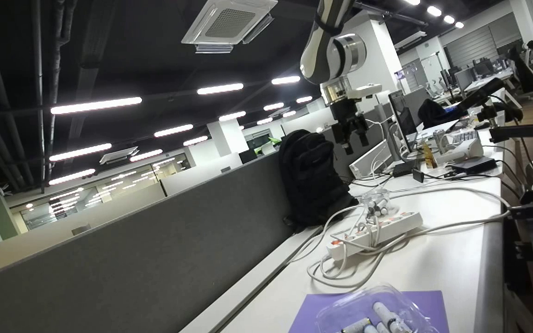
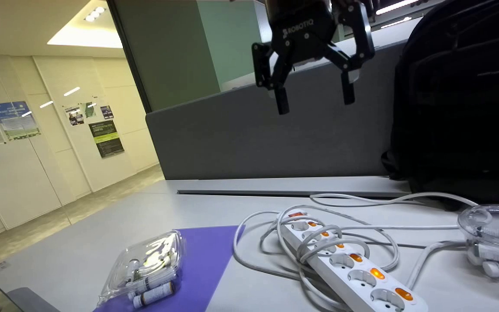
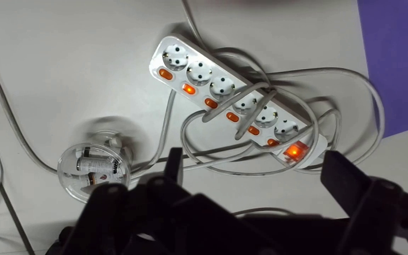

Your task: Turn off the second switch from the right of the adaptor.

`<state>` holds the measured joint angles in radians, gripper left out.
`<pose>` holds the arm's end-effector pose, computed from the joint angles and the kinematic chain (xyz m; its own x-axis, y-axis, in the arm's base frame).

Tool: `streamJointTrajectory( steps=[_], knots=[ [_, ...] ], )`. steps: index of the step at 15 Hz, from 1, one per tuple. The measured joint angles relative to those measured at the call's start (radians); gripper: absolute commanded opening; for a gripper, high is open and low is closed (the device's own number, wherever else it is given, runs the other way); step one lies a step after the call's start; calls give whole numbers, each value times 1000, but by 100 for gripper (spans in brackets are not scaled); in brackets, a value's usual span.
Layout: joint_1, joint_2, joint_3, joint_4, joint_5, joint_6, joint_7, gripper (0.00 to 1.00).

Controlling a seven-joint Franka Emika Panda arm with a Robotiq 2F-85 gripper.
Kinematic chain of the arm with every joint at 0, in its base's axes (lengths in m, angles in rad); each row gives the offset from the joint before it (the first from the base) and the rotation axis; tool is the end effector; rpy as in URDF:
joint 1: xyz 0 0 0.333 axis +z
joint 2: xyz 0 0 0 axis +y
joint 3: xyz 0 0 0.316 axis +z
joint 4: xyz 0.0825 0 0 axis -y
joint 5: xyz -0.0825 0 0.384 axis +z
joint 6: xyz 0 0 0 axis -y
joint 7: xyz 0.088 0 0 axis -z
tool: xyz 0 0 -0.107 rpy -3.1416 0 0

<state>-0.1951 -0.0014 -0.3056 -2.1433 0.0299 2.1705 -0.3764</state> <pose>0.4749 -0.2586 0.4065 0.9894 -0.1405 0.0357 -0.1401 -0.9900 -0.0134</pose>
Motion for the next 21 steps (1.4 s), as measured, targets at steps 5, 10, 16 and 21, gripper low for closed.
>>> streamJointTrajectory(
  steps=[5, 10, 16, 21],
  knots=[
    [-39, 164, 8, 44, 38, 118, 2, 67],
    [-81, 350, 37, 163, 47, 132, 15, 31],
    [-111, 472, 69, 235, 33, 96, 15, 0],
    [-143, 508, 75, 235, 13, 93, -1, 1]
  ],
)
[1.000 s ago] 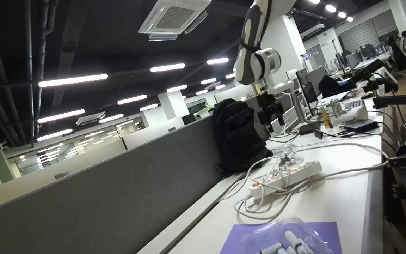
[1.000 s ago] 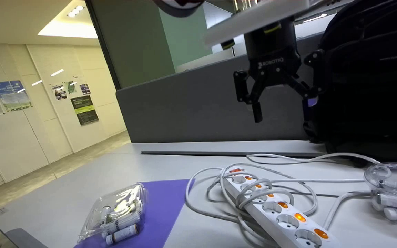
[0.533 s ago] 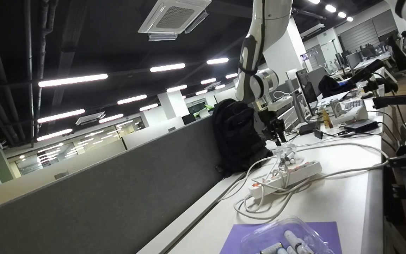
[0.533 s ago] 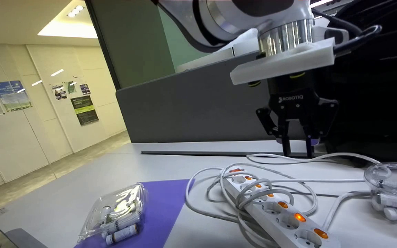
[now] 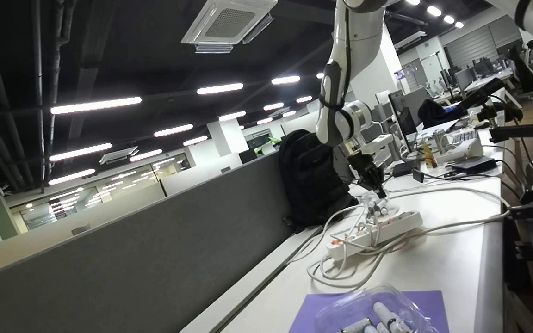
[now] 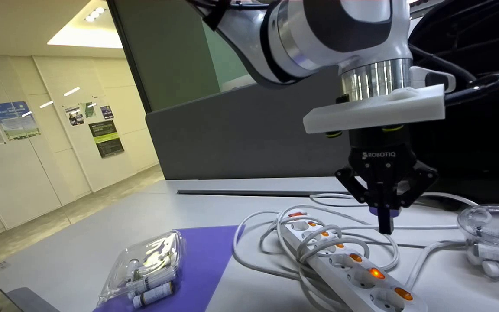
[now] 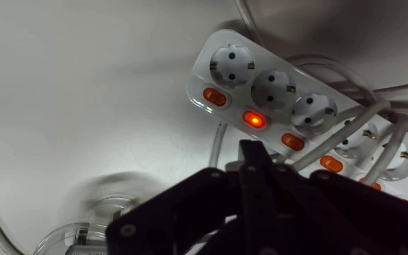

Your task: Turn off the second switch from the right of the adaptor.

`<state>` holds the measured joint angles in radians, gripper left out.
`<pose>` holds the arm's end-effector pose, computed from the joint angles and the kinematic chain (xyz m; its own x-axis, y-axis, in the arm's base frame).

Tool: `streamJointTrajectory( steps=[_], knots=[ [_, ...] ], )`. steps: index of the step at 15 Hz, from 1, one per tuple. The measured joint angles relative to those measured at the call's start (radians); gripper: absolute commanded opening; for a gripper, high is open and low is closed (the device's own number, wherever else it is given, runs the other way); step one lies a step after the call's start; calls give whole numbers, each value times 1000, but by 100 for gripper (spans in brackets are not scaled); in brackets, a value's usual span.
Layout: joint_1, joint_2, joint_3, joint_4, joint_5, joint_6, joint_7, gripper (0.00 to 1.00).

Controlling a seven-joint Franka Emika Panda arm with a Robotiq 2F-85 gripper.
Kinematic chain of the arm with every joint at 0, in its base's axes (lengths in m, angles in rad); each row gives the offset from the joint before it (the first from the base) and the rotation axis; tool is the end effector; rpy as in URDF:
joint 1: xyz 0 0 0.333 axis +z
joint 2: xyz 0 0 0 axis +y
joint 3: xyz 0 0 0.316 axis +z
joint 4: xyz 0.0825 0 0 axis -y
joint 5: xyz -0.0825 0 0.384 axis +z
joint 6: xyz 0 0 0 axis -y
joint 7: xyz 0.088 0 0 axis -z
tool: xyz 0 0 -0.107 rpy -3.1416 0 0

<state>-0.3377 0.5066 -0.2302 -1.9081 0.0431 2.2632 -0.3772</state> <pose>0.5215 -0.3251 0.2256 0.9675 -0.1984 -0.1568 -0.1968 -0.9801 0.0259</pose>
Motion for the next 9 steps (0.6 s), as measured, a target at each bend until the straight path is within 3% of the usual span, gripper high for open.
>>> streamJointTrajectory(
  steps=[9],
  knots=[
    [-12, 12, 17, -12, -10, 68, -12, 0]
  ],
)
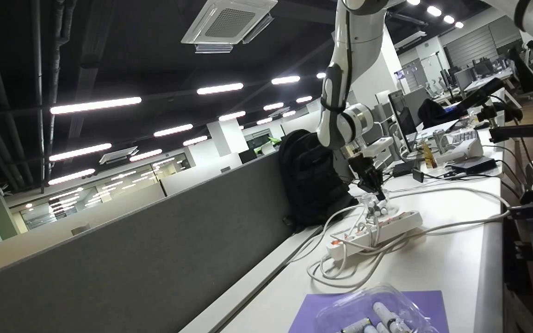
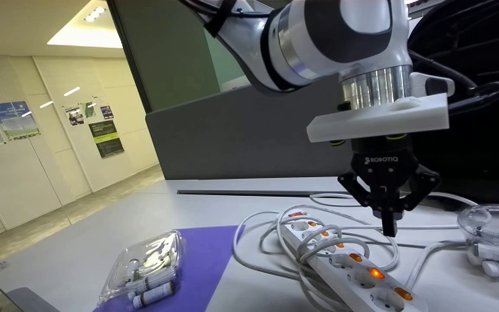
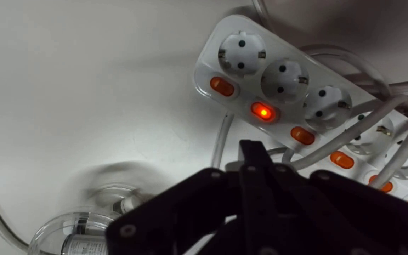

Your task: Turn off the second switch from the right of the adaptor.

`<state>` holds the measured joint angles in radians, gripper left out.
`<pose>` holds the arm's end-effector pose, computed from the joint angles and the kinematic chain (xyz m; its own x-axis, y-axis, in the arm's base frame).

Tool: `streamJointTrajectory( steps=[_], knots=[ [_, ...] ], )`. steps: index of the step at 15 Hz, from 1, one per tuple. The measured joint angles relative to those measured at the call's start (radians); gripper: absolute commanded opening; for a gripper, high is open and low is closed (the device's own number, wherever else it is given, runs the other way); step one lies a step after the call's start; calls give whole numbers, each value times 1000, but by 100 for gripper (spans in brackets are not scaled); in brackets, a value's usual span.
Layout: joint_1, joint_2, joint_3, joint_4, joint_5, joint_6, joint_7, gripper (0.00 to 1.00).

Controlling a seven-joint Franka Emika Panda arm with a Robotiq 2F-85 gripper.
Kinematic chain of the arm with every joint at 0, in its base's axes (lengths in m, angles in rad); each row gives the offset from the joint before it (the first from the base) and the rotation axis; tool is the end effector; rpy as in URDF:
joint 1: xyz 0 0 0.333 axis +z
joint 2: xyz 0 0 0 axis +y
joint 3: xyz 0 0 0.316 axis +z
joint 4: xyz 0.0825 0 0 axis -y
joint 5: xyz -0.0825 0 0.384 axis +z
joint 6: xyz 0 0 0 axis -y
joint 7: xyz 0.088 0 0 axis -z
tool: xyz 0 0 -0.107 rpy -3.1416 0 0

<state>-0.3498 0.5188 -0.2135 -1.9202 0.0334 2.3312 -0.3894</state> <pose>0.5242 -0.3248 0.2176 0.9771 -0.1761 -0.1196 -0.1724 -0.9842 0.0410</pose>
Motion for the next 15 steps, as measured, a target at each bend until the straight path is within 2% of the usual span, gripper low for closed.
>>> streamJointTrajectory(
  steps=[5, 15],
  knots=[
    [1, 25, 28, -33, -16, 90, 0, 0],
    [-5, 50, 34, -82, -24, 132, -1, 0]
  ],
)
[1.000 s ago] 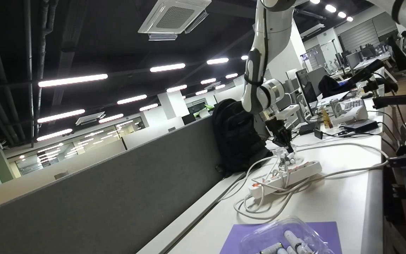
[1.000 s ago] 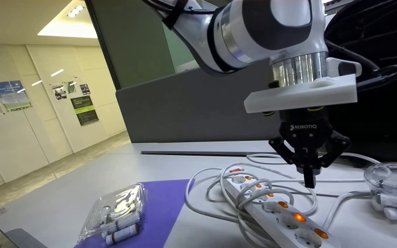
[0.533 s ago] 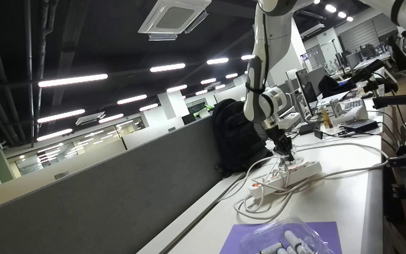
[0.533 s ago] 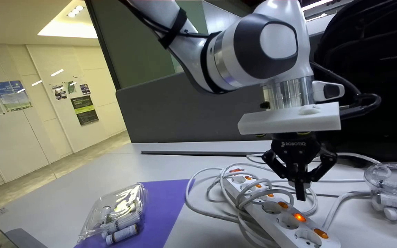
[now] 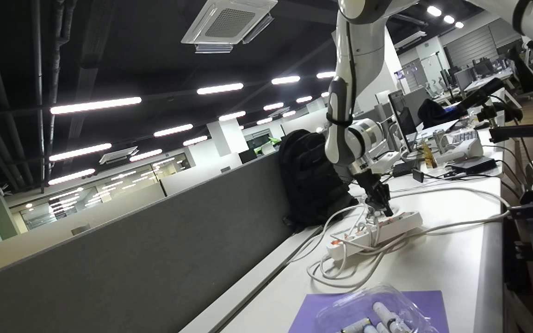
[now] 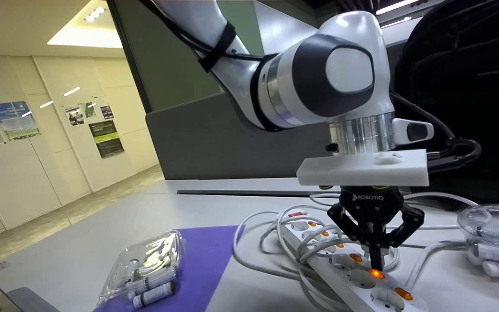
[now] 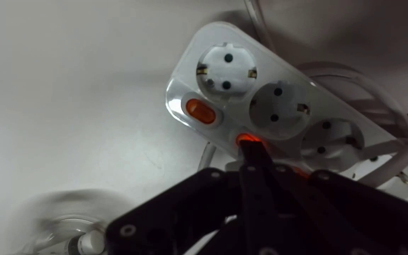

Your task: Turn off the second switch from the right of the adaptor.

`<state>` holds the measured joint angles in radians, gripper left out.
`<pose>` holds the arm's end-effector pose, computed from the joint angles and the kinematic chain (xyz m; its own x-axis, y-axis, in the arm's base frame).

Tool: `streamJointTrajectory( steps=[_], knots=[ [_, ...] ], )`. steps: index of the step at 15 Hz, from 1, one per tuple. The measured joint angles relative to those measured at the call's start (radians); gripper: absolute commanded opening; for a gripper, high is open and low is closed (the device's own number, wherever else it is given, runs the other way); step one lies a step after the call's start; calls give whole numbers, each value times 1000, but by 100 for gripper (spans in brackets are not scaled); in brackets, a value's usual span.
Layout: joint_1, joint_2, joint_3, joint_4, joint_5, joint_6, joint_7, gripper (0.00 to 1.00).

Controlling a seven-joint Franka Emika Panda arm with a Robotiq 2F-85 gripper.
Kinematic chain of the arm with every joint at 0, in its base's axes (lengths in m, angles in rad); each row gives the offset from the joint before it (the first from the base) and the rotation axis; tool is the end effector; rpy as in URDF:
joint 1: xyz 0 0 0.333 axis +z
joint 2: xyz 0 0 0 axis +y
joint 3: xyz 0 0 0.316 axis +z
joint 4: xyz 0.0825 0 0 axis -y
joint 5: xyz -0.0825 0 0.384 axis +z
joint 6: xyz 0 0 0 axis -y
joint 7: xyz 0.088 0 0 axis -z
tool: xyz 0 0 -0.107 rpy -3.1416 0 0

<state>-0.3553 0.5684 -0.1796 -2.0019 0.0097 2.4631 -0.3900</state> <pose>0.5114 -0.3026 0.1658 0.9833 -0.1313 -0.1257 -0.1264 -0.9909 0.0466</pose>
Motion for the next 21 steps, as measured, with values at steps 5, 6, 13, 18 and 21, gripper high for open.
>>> streamJointTrajectory(
  steps=[5, 6, 13, 18, 21],
  knots=[
    [-1, 11, 0, 0, 0, 5, 0, 0],
    [-1, 12, 0, 1, 0, 6, 0, 0],
    [-7, 24, 4, 21, 1, -11, 6, 0],
    [11, 61, -1, 78, -38, -58, 68, 0],
    [38, 72, -10, 90, -83, -62, 112, 0]
  ],
)
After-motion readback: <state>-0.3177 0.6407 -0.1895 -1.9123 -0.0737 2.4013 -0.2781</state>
